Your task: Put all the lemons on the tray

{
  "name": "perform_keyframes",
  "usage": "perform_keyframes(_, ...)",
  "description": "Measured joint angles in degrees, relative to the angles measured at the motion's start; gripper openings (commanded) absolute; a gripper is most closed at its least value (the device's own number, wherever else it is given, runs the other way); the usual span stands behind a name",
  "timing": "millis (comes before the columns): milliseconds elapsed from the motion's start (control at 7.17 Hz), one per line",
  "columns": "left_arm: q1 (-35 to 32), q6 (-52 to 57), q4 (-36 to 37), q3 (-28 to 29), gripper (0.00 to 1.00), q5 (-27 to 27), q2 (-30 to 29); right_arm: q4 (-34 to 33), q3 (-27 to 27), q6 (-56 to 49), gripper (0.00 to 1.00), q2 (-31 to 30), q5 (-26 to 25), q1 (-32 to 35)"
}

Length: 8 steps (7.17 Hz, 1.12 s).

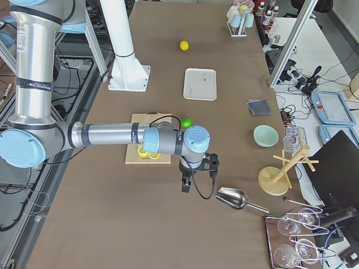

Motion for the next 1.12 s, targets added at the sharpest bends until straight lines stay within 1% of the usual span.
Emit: perform_keyframes(1116,-0.1,-0.2,0.2,-0.5,0.98,0.0,0.3,0.0,0.1,0.1,1.0,0.9,0.0,0.0)
